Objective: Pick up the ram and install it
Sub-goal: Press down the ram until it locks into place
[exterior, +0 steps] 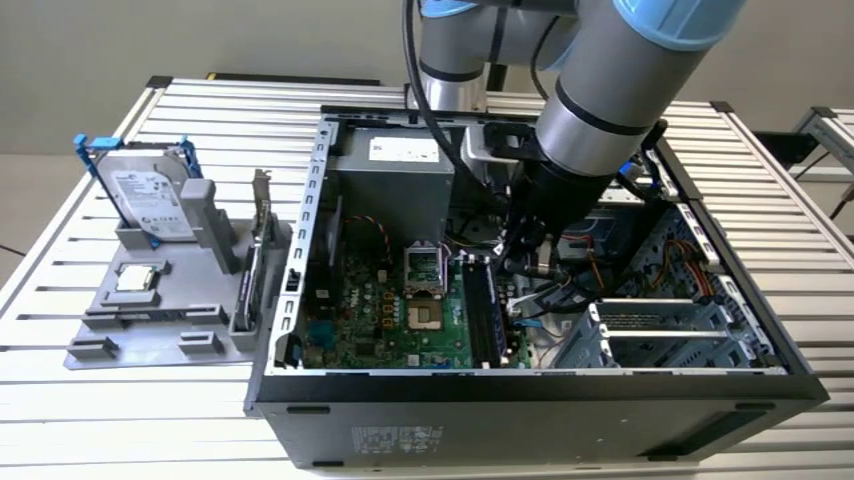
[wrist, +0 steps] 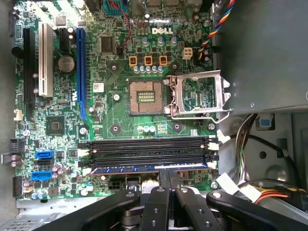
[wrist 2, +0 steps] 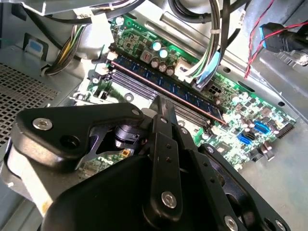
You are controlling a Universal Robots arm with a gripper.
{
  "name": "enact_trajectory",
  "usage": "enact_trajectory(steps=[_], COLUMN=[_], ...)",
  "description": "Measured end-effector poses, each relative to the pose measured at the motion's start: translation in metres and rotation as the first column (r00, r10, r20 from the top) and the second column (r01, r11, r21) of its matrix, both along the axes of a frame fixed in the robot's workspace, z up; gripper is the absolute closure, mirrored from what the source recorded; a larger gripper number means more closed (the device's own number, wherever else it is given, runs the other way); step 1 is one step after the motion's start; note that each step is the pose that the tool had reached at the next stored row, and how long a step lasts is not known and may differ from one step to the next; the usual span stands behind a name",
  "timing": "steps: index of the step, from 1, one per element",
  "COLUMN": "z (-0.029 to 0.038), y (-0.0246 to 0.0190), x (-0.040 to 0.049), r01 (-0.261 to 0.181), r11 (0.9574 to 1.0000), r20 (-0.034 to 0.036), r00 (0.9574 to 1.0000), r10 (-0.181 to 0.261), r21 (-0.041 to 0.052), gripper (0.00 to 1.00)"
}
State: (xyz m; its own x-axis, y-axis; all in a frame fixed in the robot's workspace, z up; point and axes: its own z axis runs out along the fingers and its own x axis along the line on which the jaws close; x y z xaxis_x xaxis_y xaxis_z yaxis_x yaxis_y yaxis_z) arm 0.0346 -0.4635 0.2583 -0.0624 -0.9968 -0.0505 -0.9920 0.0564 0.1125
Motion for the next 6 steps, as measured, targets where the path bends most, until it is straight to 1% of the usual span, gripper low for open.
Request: enact_trajectory(steps=[6], z=[0.0001], y=[0.0000], x=[0.0000], r01=[0.000], r11=[1.0000], r20=[-0.0003], r00=[1.0000], r10=[0.000], r21=[-0.0002], gripper=[1.00])
